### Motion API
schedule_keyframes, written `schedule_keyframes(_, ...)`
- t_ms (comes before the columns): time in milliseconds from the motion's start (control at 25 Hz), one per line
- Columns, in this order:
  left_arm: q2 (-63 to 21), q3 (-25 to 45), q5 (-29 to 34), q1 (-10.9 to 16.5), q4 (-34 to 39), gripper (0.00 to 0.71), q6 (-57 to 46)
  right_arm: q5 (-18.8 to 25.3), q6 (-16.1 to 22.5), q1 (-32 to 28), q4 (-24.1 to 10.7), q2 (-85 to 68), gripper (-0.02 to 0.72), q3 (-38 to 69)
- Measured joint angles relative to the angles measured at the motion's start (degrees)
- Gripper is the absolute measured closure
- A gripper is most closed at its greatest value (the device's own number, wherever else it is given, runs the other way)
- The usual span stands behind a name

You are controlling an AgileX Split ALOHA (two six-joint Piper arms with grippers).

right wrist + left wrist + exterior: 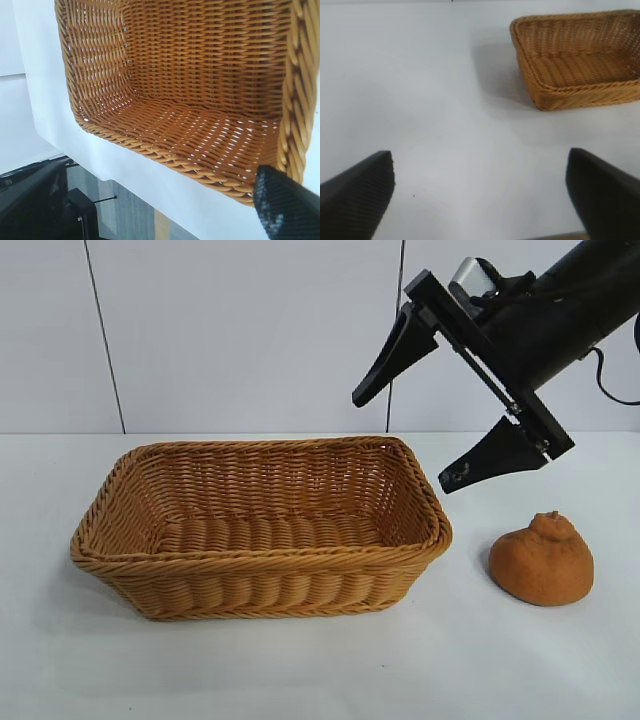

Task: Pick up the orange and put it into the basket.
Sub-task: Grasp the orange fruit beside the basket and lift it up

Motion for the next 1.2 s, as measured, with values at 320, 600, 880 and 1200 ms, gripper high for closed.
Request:
schedule_keyframes(320,-0.06,0.00,0.00,0.00,-0.13,0.047,-0.22,4.84,14.38,0.00,-24.77,-2.93,0.010,-5.29)
schedule_keyframes(600,-0.06,0.00,0.00,0.00,-0.19,0.047,-0.22,6.99,19.53,-2.74,-37.23,-1.94,0.010,-7.49)
schedule_keyframes(880,-0.06,0.00,0.00,0.00,-0.19,0.047,-0.22,2.67,20.15,-6.57,-36.41,4.03,0.010,-7.49)
schedule_keyframes(1200,-0.06,0.00,0.00,0.00,-0.19,0.047,-0.22,-1.82,20.31,-6.83,-36.47,12.50,0.010,-7.49)
